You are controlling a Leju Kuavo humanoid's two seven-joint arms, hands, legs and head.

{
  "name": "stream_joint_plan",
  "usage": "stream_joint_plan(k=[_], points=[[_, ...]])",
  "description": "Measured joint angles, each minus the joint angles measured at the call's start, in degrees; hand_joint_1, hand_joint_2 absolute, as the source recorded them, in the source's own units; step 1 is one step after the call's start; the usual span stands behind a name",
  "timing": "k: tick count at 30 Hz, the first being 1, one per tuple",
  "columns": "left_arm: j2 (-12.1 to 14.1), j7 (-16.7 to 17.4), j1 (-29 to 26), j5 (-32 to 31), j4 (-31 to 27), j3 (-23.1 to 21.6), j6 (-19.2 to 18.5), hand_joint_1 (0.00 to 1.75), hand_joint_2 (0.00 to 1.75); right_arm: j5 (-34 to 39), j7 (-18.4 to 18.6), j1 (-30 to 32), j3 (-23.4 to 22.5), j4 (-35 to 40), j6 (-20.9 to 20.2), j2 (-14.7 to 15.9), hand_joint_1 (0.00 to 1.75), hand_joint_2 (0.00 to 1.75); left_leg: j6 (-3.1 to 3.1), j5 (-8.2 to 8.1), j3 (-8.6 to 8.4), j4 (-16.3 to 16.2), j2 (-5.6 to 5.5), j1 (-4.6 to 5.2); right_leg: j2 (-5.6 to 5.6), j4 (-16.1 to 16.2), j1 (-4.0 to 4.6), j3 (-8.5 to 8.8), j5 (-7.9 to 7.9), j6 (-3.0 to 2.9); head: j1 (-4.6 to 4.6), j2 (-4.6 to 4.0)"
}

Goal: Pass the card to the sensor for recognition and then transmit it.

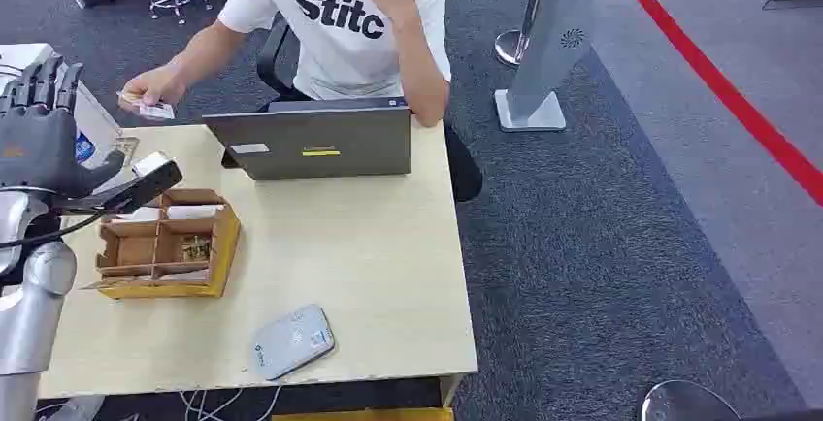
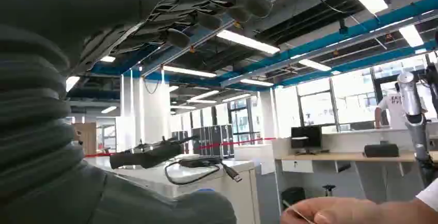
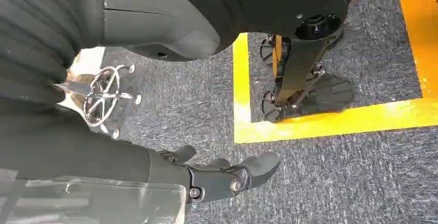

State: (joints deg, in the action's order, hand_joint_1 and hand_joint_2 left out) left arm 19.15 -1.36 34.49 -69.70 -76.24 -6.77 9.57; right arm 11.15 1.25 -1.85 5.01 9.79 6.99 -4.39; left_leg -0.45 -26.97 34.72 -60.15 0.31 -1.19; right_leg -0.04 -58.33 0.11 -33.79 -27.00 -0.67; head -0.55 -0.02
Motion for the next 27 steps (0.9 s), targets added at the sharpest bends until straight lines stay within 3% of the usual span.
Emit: stream_joint_plan(k=[20, 21, 27], points=[[-0.02, 0.92, 0.31, 0.17, 0.07, -0.99, -1.33, 0.0, 1.75, 0.0, -0.48, 0.0, 0.02, 0.0, -0.24, 0.0, 0.0, 1.75, 0.0, 0.0, 0.02, 0.0, 0.0, 0.0, 0.0, 0.0, 0.0, -0.01, 0.0, 0.0, 0.0, 0.0], [0.0, 0.96, 0.31, 0.22, 0.04, -1.01, -1.35, 1.75, 1.75, 0.0, -0.48, 0.0, 0.02, 0.0, -0.24, 0.0, 0.0, 1.75, 0.0, 0.0, 0.02, 0.0, 0.0, 0.0, 0.0, 0.0, 0.0, -0.01, 0.0, 0.0, 0.0, 0.0], [0.0, 0.94, 0.31, 1.68, 0.05, -1.4, -2.84, 1.75, 1.75, -0.02, -0.42, 0.0, 0.02, 0.0, -0.09, 0.0, 0.0, 1.75, 0.0, 0.0, 0.03, 0.0, -0.01, 0.0, -0.01, 0.0, 0.0, -0.01, 0.0, 0.0, 0.0, 0.0]])
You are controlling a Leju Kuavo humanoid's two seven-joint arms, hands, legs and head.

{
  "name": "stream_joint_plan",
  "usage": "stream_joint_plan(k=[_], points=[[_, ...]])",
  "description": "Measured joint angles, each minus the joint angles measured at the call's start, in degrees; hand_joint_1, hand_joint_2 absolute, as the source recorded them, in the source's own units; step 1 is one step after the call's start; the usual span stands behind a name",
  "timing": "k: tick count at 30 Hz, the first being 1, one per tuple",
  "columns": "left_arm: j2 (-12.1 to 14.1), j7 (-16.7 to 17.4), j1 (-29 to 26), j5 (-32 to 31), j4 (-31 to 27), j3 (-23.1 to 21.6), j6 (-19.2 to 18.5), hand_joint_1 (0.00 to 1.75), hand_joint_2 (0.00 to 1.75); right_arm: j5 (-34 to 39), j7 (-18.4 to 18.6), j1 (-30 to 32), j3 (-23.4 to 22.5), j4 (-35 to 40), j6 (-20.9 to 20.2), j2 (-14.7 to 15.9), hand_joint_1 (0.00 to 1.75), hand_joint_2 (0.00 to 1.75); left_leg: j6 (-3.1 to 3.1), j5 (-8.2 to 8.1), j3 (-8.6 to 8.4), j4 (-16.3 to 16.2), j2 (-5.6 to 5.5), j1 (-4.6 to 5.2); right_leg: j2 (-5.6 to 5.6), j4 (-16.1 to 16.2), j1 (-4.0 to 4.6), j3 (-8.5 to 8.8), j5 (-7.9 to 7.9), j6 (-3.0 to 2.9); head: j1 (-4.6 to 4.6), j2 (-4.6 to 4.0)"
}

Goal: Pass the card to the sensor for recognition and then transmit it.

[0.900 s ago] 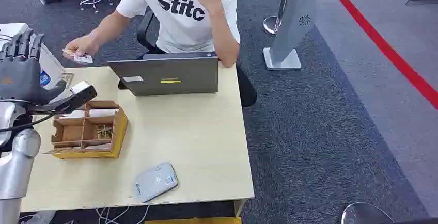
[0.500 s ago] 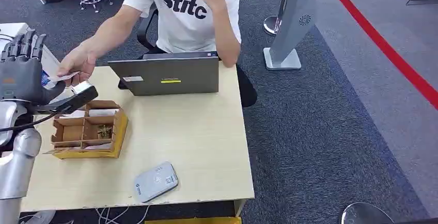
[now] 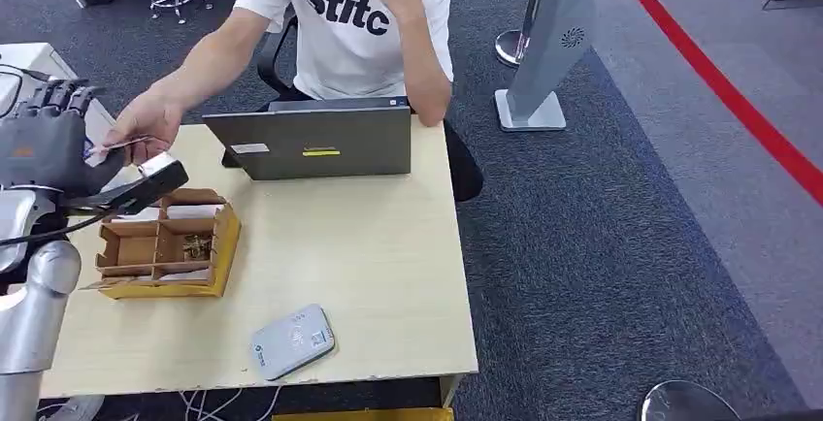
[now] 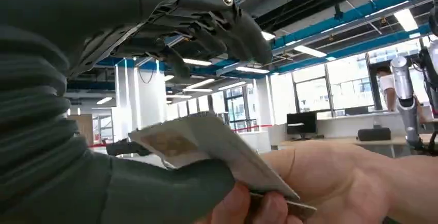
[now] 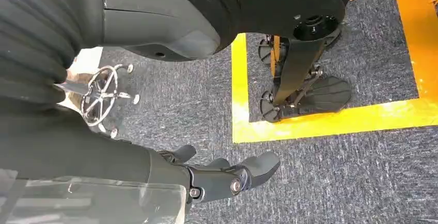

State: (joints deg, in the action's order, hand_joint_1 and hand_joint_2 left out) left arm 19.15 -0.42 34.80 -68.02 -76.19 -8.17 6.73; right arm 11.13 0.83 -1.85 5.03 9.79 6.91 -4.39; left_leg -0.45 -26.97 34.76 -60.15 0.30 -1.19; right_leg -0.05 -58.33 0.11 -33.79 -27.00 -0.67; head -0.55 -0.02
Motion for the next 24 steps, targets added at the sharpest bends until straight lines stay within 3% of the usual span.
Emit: stream_joint_plan(k=[15, 19, 24], points=[[-0.11, -1.6, -0.68, 2.1, -0.46, -0.29, 0.83, 1.75, 1.75, -0.04, -0.7, 0.03, 0.02, 0.0, 0.02, 0.0, 0.0, 1.75, 0.0, 0.0, 0.01, 0.0, 0.0, 0.0, 0.0, 0.0, 0.0, 0.0, 0.0, 0.0, 0.0, 0.02], [-1.14, -4.66, -5.67, 2.69, -6.06, -2.26, 0.04, 1.75, 1.75, 0.37, -0.57, 0.26, 0.02, 0.0, 0.28, 0.0, 0.0, 1.75, 0.05, -0.04, 0.02, 0.0, -0.02, 0.02, 0.0, 0.03, -0.04, 0.0, -0.05, 0.06, -0.02, 0.02], [-2.34, -4.92, -13.18, -2.18, -13.92, -9.93, -0.63, 1.75, 1.75, 1.14, -0.07, 0.46, 0.02, 0.0, 0.63, -0.22, 0.0, 1.75, 0.14, -0.14, 0.03, 0.0, 0.01, 0.11, 0.02, 0.05, -0.12, 0.0, -0.09, 0.13, 0.0, 0.0]])
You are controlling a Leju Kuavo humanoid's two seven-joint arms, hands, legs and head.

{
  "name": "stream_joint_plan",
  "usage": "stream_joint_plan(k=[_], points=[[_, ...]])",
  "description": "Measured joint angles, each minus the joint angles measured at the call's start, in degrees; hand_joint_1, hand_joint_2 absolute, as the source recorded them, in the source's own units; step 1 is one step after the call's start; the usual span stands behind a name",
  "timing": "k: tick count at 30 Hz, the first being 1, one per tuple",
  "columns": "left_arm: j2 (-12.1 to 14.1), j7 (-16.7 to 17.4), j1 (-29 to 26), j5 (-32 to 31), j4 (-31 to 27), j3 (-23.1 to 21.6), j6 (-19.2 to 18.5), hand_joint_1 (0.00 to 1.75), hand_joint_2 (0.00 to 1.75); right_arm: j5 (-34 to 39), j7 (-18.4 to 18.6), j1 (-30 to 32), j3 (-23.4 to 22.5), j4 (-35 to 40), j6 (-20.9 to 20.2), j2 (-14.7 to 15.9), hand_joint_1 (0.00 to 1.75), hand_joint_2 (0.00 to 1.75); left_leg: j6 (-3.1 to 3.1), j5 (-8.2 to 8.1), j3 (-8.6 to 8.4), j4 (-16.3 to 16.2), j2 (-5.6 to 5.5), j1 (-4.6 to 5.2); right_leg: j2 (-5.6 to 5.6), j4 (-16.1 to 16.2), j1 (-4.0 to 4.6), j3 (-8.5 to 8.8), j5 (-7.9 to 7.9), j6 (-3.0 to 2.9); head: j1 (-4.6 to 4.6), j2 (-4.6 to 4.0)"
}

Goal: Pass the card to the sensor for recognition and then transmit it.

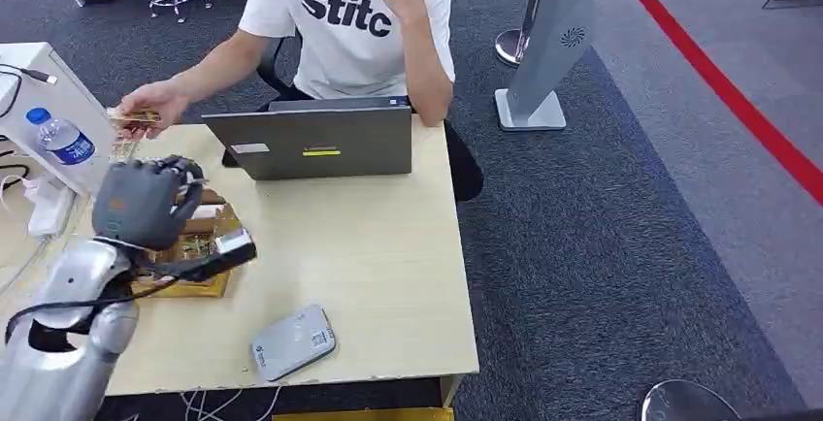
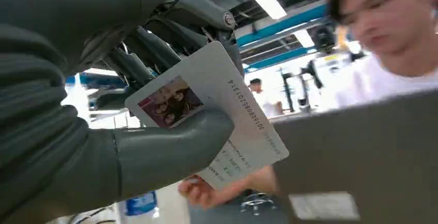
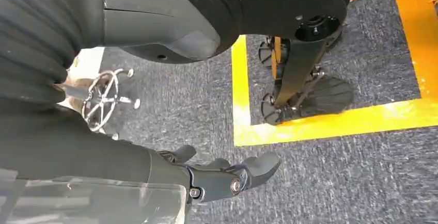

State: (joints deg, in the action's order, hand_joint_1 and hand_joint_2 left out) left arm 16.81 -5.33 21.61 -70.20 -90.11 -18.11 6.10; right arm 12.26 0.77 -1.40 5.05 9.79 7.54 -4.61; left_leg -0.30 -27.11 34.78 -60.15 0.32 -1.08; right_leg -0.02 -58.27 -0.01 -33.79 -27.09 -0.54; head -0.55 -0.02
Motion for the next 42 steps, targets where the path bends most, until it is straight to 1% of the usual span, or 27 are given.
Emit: stream_joint_plan(k=[3, 5, 14, 15, 16, 17, 18, 19, 20, 26, 32, 42], points=[[-0.74, -0.24, -3.34, -1.38, -2.02, -5.14, -0.02, 1.75, 1.75, -0.04, -0.11, 0.11, 0.0, 0.0, -0.2, -0.09, 0.0, 1.75, 0.02, -0.01, 0.0, 0.0, -0.02, 0.04, -0.02, 0.0, -0.04, 0.0, -0.01, 0.02, 0.0, 0.0], [-1.03, -0.24, -4.65, -1.86, -2.26, -7.34, 0.04, 1.75, 1.75, -0.13, -0.2, 0.11, 0.0, 0.0, -0.22, -0.11, 0.0, 1.75, 0.02, -0.01, 0.0, 0.0, -0.01, 0.03, -0.01, 0.0, -0.03, 0.0, -0.01, 0.02, 0.0, 0.0], [-1.09, -0.24, -4.89, -1.9, -2.33, -7.84, 0.07, 1.75, 1.75, -0.13, -0.22, 0.12, 0.0, 0.0, -0.22, -0.13, 0.0, 1.75, 0.02, -0.01, 0.0, 0.0, 0.0, 0.03, -0.01, 0.0, -0.03, 0.0, -0.01, 0.02, 0.0, 0.0], [-1.31, -0.22, -5.56, -2.03, -2.48, -9.23, 0.09, 1.75, 1.75, -0.15, -0.26, 0.18, 0.0, 0.0, -0.26, -0.13, 0.0, 1.75, 0.02, -0.01, 0.0, 0.0, -0.01, 0.03, -0.01, -0.01, -0.03, 0.0, -0.01, 0.02, 0.0, 0.02], [-1.33, -0.22, -5.58, -2.03, -2.48, -9.48, 0.09, 1.75, 1.75, -0.15, -0.26, 0.21, -0.02, 0.0, -0.28, -0.13, 0.0, 1.75, 0.02, -0.01, 0.0, 0.0, -0.01, 0.03, -0.02, -0.01, -0.03, 0.0, -0.01, 0.02, 0.0, 0.0], [-1.44, -0.31, -5.86, -2.1, -2.46, -10.66, -0.18, 1.75, 1.75, -0.22, -0.37, 0.22, 0.0, 0.0, -0.46, -0.13, 0.0, 1.75, 0.02, -0.01, -0.01, 0.0, -0.01, 0.03, -0.02, -0.01, -0.03, 0.01, -0.01, 0.02, 0.0, 0.0], [-2.03, -0.5, -6.7, -2.14, -1.6, -12.01, -0.59, 1.75, 1.75, -0.28, -0.48, 0.22, 0.0, 0.0, -0.7, -0.13, 0.0, 1.75, 0.02, 0.0, -0.01, 0.0, -0.01, 0.03, -0.02, -0.01, -0.03, 0.01, -0.01, 0.02, 0.0, 0.0], [-2.77, -0.5, -7.6, -2.38, 1.17, -13.8, -0.98, 1.75, 1.75, -0.31, -0.33, 0.23, 0.0, 0.0, -0.72, -0.13, 0.0, 1.75, 0.02, -0.01, 0.0, 0.0, -0.01, 0.03, -0.02, -0.01, -0.03, 0.0, -0.01, 0.02, 0.0, 0.0], [-2.93, -0.5, -7.67, -2.43, 1.76, -14.17, -0.98, 1.75, 1.75, -0.31, -0.33, 0.24, 0.0, 0.0, -0.72, -0.13, 0.0, 1.75, 0.02, -0.01, 0.0, 0.0, -0.02, 0.03, -0.02, -0.01, -0.03, 0.01, -0.01, 0.02, 0.0, 0.0], [-2.88, -0.48, -8.9, -2.71, 2.99, -14.68, -1.16, 1.75, 1.75, -0.22, 0.18, 0.36, -0.02, 0.0, -0.44, -0.13, 0.0, 1.75, 0.02, -0.01, 0.01, 0.01, -0.01, 0.03, -0.02, -0.01, -0.03, 0.0, -0.01, 0.02, 0.0, 0.0], [-2.08, -0.37, -10.32, -2.73, 2.99, -14.7, -1.4, 1.75, 1.75, -0.2, 0.26, 0.51, -0.07, 0.0, -0.35, -0.13, 0.0, 1.75, 0.02, -0.01, 0.01, 0.01, -0.02, 0.03, -0.02, -0.01, -0.03, 0.0, -0.02, 0.02, 0.0, 0.0], [-1.68, -0.37, -10.58, -2.73, 2.99, -14.7, -1.49, 1.75, 1.75, -0.2, 0.26, 0.52, -0.07, 0.0, -0.35, -0.13, 0.0, 1.75, 0.02, -0.01, 0.01, 0.01, -0.03, 0.03, -0.03, -0.01, -0.03, 0.02, -0.02, 0.03, 0.0, 0.0]])
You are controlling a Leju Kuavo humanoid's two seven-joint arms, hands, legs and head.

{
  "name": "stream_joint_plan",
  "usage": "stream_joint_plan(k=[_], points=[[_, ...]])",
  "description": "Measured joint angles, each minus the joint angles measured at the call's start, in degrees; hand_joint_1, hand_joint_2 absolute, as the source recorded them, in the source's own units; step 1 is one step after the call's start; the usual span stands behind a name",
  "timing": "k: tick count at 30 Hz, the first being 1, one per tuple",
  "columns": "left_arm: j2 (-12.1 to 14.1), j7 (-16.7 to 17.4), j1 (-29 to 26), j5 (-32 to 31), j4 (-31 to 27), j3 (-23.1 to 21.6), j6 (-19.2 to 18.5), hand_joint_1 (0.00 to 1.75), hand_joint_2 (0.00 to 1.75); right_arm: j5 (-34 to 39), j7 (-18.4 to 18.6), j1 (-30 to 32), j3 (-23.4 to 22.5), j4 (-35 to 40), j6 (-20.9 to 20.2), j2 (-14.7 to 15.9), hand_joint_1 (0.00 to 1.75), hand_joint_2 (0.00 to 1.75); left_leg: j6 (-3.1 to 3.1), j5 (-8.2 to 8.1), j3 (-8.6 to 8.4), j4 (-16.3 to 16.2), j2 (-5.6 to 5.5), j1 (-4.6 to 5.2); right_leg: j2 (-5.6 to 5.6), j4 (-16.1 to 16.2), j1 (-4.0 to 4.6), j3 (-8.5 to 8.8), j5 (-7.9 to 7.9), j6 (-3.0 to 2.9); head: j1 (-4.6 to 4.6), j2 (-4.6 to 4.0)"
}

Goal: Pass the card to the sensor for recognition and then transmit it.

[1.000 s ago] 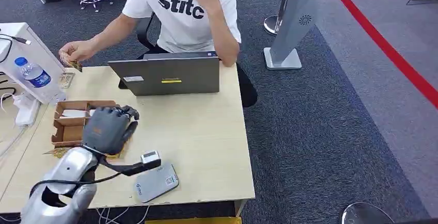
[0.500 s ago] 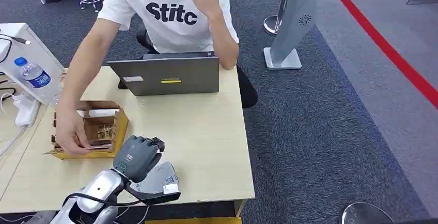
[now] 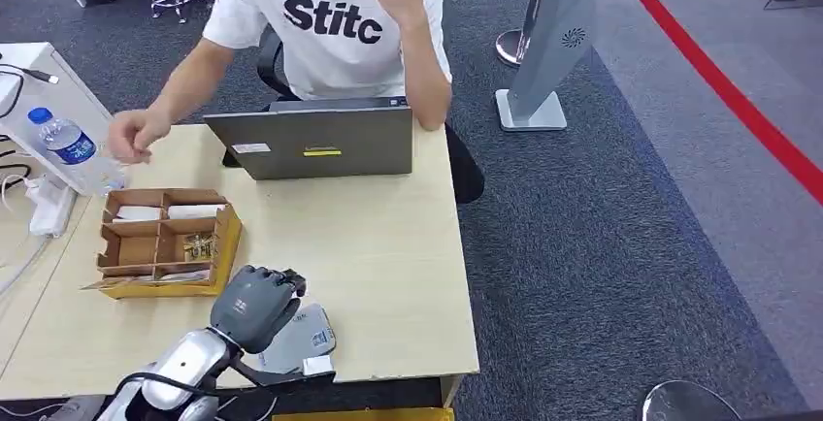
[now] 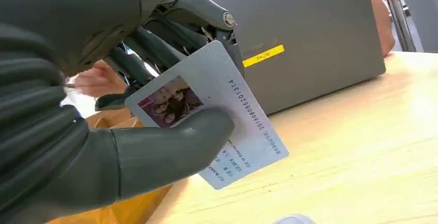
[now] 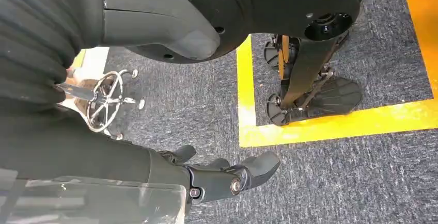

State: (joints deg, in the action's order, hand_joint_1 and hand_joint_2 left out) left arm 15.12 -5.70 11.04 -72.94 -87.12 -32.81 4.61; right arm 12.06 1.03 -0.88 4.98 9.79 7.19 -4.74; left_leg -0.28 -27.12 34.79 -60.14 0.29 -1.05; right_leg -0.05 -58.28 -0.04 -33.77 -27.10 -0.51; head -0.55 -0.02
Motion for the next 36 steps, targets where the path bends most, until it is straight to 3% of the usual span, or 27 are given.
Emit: stream_joint_plan(k=[25, 33, 36], points=[[2.51, 0.26, -3.62, 0.59, -0.46, -1.25, -2.38, 1.75, 1.75, -0.96, -0.15, 0.01, -0.02, 0.0, -0.09, 0.0, 0.0, 1.75, 0.0, -0.01, -0.03, 0.01, -0.02, 0.0, -0.01, 0.0, 0.0, 0.06, -0.03, 0.03, 0.02, 0.02], [2.43, 2.69, -3.73, 2.42, -3.01, -0.38, 3.39, 1.75, 1.75, -0.76, -0.72, 0.19, -0.02, 0.0, 0.22, -0.02, 0.0, 1.75, -0.01, 0.01, -0.03, 0.01, -0.04, -0.01, -0.03, -0.01, 0.01, 0.05, -0.03, 0.03, 0.02, 0.0], [2.25, 2.69, -2.9, 3.5, -5.25, 1.53, 3.39, 1.75, 1.75, -0.76, -0.83, 0.24, -0.04, 0.0, 0.46, -0.13, 0.0, 1.75, -0.01, 0.01, -0.04, 0.01, -0.04, -0.01, -0.02, -0.01, 0.0, 0.06, -0.03, 0.03, 0.0, 0.0]])
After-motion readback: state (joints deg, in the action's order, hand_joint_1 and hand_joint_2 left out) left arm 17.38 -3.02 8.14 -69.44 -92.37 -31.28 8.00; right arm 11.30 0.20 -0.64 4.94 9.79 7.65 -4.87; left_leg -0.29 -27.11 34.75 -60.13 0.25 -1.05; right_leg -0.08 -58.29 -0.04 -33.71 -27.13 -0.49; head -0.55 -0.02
